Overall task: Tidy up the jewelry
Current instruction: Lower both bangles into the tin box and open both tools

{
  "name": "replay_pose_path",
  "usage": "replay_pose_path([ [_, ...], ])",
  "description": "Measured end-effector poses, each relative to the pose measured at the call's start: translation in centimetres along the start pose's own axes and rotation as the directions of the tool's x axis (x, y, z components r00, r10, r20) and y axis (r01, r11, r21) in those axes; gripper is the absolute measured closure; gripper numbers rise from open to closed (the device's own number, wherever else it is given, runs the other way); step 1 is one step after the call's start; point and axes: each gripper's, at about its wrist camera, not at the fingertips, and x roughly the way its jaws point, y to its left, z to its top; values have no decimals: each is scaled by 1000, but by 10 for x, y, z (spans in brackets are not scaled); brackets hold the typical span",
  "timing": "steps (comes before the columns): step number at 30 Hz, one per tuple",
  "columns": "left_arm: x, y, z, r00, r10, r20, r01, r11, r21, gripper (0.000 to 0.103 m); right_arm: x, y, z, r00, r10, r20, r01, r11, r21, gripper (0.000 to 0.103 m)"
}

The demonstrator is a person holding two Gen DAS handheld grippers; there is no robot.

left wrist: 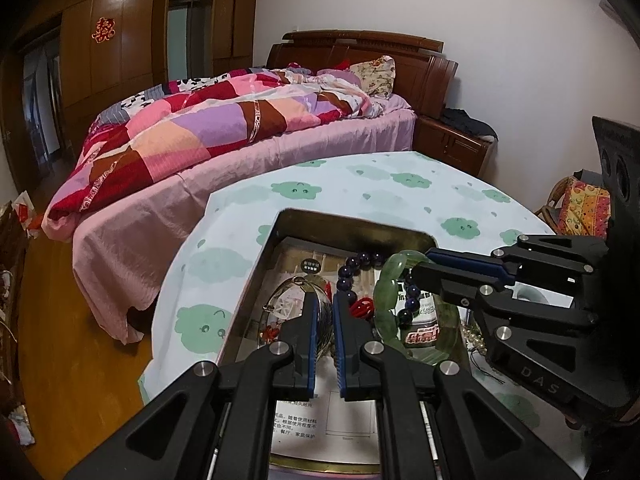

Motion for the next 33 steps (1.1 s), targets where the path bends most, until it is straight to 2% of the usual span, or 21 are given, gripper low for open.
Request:
replay_pose_path([
  [17, 18, -4, -9, 999, -4, -46, 5, 1000, 21, 97, 14, 2, -11, 998, -45, -33, 45, 999, -7, 90],
  [33, 22, -5, -12, 998, -10, -65, 11, 1000, 18, 96, 15, 1, -19, 998, -47, -37, 48, 999, 18, 88],
])
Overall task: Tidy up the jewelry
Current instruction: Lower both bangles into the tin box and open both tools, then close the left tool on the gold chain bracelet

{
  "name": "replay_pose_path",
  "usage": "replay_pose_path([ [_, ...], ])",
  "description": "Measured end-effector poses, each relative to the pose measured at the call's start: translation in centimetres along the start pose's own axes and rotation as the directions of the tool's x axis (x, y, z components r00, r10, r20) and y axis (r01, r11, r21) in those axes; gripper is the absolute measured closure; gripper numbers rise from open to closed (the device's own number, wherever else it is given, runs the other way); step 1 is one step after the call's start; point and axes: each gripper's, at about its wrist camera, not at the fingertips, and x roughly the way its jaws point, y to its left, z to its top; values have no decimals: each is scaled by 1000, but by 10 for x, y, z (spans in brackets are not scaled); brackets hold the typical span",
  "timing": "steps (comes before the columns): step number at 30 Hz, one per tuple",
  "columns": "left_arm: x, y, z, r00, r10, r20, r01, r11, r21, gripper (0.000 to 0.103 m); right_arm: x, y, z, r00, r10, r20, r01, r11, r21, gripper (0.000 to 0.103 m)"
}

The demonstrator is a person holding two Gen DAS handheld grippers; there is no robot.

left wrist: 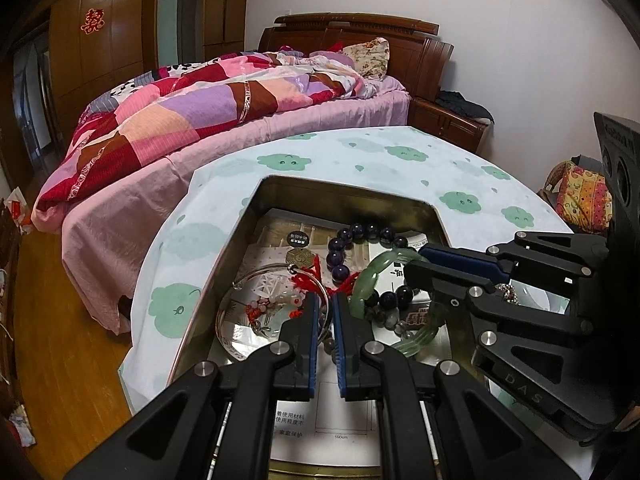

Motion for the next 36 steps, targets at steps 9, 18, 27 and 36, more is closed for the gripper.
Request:
replay_pose_path([
  [9, -29, 5, 1, 993, 75, 95, -71, 997, -44, 35, -11, -10, -3, 999, -17, 31, 15, 998, 60, 50],
  [18, -33, -23, -11, 994, 85, 74, -83, 996, -30, 35, -53, -45, -32, 995, -74, 63, 65, 989, 133, 31],
  [27, -27, -64, -20, 997, 62, 48, -64, 997, 44, 35, -87, -110, -81, 976, -216, -7, 208, 929, 305, 25],
  [36, -26, -115, -13, 998, -18, 59, 9, 990, 144, 35, -90, -125, -91, 974, -223, -30, 219, 908, 359, 21],
])
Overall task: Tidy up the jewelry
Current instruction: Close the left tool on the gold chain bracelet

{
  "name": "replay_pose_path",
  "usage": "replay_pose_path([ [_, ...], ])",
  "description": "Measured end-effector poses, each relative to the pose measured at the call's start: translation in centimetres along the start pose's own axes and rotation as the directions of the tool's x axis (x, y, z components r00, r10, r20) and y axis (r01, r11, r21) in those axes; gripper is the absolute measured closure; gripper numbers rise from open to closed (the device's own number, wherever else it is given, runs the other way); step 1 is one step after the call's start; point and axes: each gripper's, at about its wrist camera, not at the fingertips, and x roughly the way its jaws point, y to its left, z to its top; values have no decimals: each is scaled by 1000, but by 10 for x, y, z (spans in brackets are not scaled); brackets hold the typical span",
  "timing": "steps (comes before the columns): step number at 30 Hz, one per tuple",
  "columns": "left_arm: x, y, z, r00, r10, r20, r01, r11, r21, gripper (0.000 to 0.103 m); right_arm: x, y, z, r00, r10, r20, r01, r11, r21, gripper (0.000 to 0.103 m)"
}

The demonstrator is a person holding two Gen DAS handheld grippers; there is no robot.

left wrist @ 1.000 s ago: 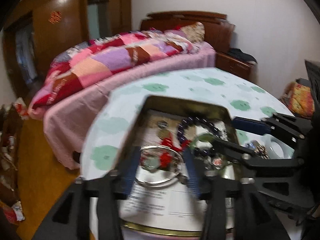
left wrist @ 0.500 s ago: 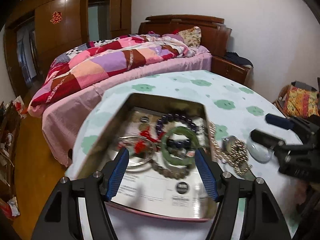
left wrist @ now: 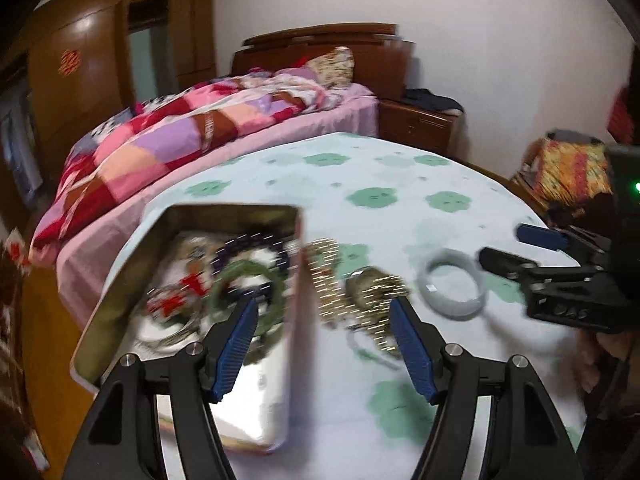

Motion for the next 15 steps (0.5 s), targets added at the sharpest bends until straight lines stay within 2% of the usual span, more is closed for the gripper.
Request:
replay_pose_path([
  [6, 23, -23, 1, 998, -43, -51, 45, 998, 40, 35, -2, -6, -4, 1000, -7, -2, 7, 1000, 12, 17],
  [8, 28, -27, -4, 995, -59, -76, 62, 997, 40, 41, -3, -9, -4, 1000, -8, 1, 8, 1000, 25, 16],
  [9, 31, -29, -5, 993, -68, -91, 73, 996, 43, 47, -3, -9, -5, 1000, -6, 0, 6, 1000, 28, 16],
  [14, 42, -33, -2, 992, -73, -98, 79, 995, 54, 52, -2, -9, -4, 1000, -6, -8, 7, 1000, 21, 16],
  [15, 45, -33, 1, 992, -80, -101, 86, 995, 52, 58, -3, -8, -4, 1000, -8, -6, 8, 1000, 18, 16],
])
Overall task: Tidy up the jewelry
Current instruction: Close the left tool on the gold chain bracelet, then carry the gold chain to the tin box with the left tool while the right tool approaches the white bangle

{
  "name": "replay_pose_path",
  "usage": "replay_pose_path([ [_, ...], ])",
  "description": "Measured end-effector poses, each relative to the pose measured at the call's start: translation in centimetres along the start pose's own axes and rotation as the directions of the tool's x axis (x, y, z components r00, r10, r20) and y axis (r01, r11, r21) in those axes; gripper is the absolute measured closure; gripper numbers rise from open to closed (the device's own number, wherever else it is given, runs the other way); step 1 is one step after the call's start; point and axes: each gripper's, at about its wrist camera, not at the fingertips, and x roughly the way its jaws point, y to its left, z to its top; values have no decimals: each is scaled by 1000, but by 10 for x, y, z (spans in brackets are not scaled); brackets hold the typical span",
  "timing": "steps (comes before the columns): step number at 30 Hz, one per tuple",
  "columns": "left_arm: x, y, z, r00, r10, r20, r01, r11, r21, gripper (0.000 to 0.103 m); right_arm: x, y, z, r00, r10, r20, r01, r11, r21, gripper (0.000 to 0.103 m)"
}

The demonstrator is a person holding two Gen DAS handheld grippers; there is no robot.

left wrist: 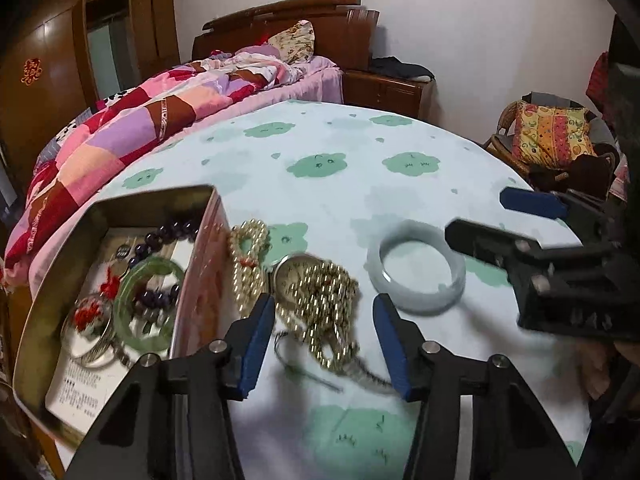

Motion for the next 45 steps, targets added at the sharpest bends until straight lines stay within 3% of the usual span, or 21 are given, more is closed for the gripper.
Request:
replay_pose_path([
  [1, 3, 0, 2, 1000, -12, -6, 12, 1000, 1, 72, 0, 0, 0, 1000, -3, 2, 3, 1000, -2, 16],
  [3, 12, -2, 5, 999, -32, -31, 33, 999, 17, 89, 0, 0, 1, 1000, -4, 4, 4, 1000, -2, 16],
  [6, 11, 1, 5, 999, -35, -37, 35, 999, 10, 90, -1, 0, 0, 1000, -2, 2, 2, 1000, 2, 16],
  [8, -1, 3, 5, 1000, -24, -6, 24, 1000, 6, 99, -1, -1, 0, 1000, 1, 0, -1, 1000, 7, 16],
  [14, -47, 15, 19, 994, -25, 110, 27, 1000, -17, 99, -1, 1, 1, 1000, -10, -6, 10, 1000, -4, 16],
  [22, -62, 27, 24, 989, -37, 144, 45, 998, -52, 99, 0, 1, 1, 1000, -11, -8, 11, 1000, -7, 14],
  [27, -90, 28, 39, 974, -42, 221, 52, 998, -39, 99, 2, 1, 1, 1000, 0, -19, 0, 1000, -7, 12],
  [30, -106, 31, 50, 964, -33, 264, 43, 999, -33, 99, 8, 5, 1, 998, 20, -52, -22, 999, -28, 6],
  [40, -129, 52, 67, 949, 6, 315, 12, 998, -55, 99, 28, 26, -6, 984, 35, -176, -60, 988, -139, 7],
  [43, -141, 60, 72, 941, 20, 339, 0, 998, -59, 99, 32, 29, -8, 979, 34, -202, -66, 986, -155, 10],
  [45, -149, 64, 76, 934, 34, 355, -14, 998, -57, 99, 34, 32, -9, 976, 34, -214, -70, 983, -167, 21],
])
